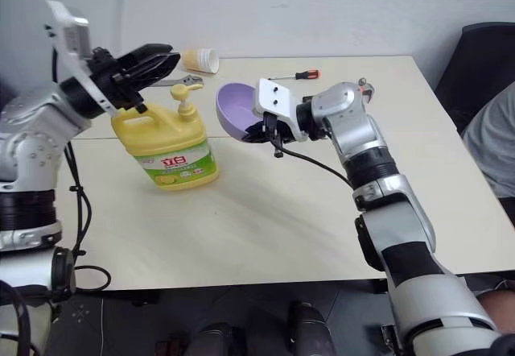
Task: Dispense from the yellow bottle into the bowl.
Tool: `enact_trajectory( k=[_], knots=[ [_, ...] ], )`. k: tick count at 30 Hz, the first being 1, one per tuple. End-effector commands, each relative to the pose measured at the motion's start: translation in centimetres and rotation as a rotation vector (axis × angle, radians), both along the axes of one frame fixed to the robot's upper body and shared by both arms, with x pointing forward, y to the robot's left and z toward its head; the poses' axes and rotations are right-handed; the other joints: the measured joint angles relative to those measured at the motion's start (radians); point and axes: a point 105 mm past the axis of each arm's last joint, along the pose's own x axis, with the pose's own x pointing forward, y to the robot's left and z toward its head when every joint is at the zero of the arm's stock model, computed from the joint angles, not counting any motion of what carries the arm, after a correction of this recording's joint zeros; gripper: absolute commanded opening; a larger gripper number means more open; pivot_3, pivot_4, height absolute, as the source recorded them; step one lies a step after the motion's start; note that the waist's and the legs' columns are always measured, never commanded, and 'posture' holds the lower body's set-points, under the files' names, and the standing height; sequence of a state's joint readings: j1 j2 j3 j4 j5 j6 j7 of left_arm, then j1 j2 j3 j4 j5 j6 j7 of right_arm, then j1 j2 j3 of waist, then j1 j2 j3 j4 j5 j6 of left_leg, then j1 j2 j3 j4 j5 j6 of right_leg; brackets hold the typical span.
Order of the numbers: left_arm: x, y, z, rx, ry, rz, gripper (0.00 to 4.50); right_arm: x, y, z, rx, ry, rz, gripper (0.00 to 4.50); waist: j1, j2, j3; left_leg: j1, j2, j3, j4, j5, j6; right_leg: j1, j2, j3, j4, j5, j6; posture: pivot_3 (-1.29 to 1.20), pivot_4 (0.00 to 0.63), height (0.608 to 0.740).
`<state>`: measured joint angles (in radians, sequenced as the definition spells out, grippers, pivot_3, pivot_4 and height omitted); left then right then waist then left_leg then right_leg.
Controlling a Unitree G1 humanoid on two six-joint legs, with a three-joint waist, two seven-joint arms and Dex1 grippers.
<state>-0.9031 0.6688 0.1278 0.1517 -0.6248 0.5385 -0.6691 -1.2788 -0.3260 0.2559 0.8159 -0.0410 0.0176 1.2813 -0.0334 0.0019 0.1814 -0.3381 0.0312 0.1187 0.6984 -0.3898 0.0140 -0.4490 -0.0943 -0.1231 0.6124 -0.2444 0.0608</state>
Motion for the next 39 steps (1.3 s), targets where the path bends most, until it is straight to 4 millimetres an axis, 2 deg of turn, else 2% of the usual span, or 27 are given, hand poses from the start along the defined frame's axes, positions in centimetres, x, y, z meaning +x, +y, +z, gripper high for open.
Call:
enact_trajectory(
  k=[1, 5, 11, 16, 19, 31, 39],
  knots=[
    [0.6, 0.2, 1.2, 0.015, -0.062, 0.052, 0.01, 0.3, 0.7, 1.5, -0.012, -0.067, 0.005, 0.0, -0.001, 0.0, 0.0, 0.0, 0.0, 0.0, 0.0, 0.0, 0.0, 0.0, 0.0, 0.0, 0.0, 0.0, 0.0, 0.0, 0.15, 0.74],
    [0.9, 0.1, 1.0, 0.016, -0.058, 0.059, 0.01, 0.6, 1.1, 1.7, -0.079, -0.11, 0.01, 0.0, -0.004, 0.0, 0.0, -0.002, 0.0, -0.001, 0.0, 0.0, 0.0, -0.002, 0.0, 0.0, 0.001, 0.0, 0.0, 0.0, 0.15, 0.74],
    [0.8, 0.0, 0.7, 0.043, -0.044, 0.061, 0.01, 0.7, 2.0, 3.3, -0.203, -0.19, 0.029, 0.0, -0.015, 0.0, 0.0, -0.007, 0.0, -0.001, 0.002, 0.0, 0.0, -0.01, -0.002, 0.001, 0.005, 0.0, 0.0, 0.0, 0.15, 0.74],
    [0.8, 0.8, 0.5, 0.067, -0.014, 0.1, 0.01, 0.2, 3.1, 5.0, -0.271, -0.197, 0.049, 0.0, -0.025, 0.0, 0.0, -0.014, -0.001, -0.002, 0.005, 0.001, 0.0, -0.016, -0.002, 0.0, 0.007, 0.0, 0.0, 0.0, 0.15, 0.74],
    [1.0, 1.1, 0.4, 0.063, -0.001, 0.12, 0.01, 0.3, 3.6, 5.8, -0.276, -0.208, 0.03, 0.0, -0.026, 0.0, 0.0, -0.014, 0.0, -0.002, 0.005, 0.001, 0.0, -0.016, -0.002, -0.001, 0.007, 0.0, 0.0, 0.0, 0.15, 0.74],
    [1.6, 1.6, 0.0, 0.075, 0.03, 0.167, 0.01, 0.1, 5.4, 6.7, -0.261, -0.216, 0.024, 0.0, -0.027, 0.0, 0.0, -0.014, -0.001, -0.003, 0.005, 0.001, 0.0, -0.016, -0.003, 0.003, 0.008, 0.0, 0.0, 0.0, 0.15, 0.74],
    [2.0, 1.4, -2.0, 0.114, 0.105, 0.183, 0.01, 0.0, 5.7, 7.0, -0.227, -0.197, 0.018, 0.0, -0.027, 0.0, 0.0, -0.014, -0.001, -0.003, 0.005, 0.001, 0.0, -0.016, -0.003, 0.007, 0.008, 0.0, 0.0, 0.0, 0.15, 0.74]
  ],
)
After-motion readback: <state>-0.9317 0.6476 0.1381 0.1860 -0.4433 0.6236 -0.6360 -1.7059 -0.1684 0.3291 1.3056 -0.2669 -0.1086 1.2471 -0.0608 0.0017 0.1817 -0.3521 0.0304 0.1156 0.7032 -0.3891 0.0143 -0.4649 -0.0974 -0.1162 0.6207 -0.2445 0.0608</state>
